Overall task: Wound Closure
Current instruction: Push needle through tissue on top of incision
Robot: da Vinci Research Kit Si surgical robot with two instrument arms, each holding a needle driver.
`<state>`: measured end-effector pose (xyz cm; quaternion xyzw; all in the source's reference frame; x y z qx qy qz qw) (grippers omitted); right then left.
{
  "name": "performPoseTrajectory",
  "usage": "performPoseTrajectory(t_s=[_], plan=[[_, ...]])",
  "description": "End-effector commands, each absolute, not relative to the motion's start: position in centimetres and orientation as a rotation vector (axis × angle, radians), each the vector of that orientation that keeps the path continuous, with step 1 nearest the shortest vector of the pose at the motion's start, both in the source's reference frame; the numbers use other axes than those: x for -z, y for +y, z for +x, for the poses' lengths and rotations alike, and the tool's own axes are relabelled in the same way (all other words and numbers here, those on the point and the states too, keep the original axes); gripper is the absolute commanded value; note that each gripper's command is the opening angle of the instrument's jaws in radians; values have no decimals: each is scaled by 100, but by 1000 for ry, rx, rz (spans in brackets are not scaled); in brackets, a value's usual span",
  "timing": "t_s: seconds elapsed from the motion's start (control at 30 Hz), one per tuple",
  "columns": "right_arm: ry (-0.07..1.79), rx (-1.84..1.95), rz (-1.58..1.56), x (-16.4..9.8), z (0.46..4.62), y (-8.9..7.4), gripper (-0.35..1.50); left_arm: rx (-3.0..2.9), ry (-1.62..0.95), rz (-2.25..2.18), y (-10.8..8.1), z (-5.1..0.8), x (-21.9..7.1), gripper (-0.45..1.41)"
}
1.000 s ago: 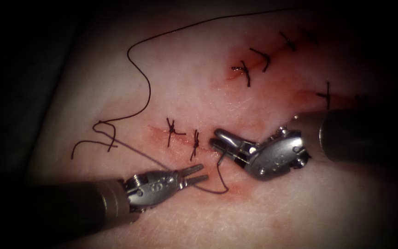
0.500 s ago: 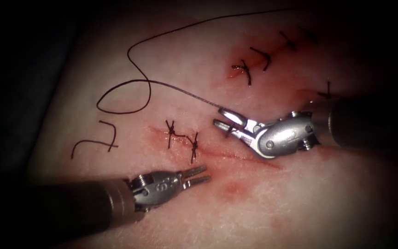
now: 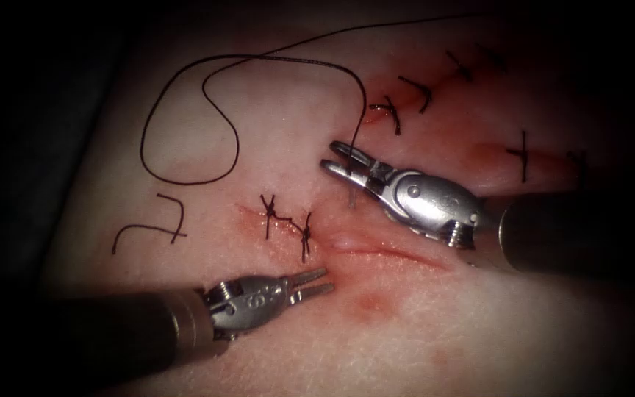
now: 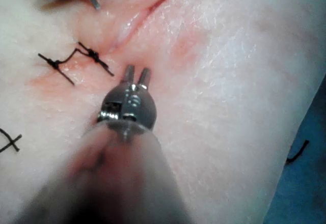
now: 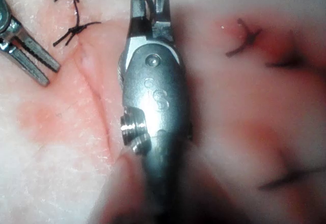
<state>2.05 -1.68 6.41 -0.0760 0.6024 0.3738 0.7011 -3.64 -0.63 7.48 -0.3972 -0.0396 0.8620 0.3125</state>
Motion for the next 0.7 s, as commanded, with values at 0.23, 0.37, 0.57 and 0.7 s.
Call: performPoseTrajectory(t_s=[0.23,0.37,0.57,0.7], plan=[[1275,-976,-117,-644,218,-171,-35,-2272,-102,-1040,-69,-373,-749,-15],[1213,-1037,-125,-641,215,-163,-35,-2277,-96,-1036,-72,-374,-744,-15],[1111,-1134,-167,-638,214,-160,-35,-2286,-89,-1032,-77,-376,-737,-15],[1053,-1168,-212,-637,213,-161,-35,-2294,-86,-1034,-80,-380,-730,-15]])
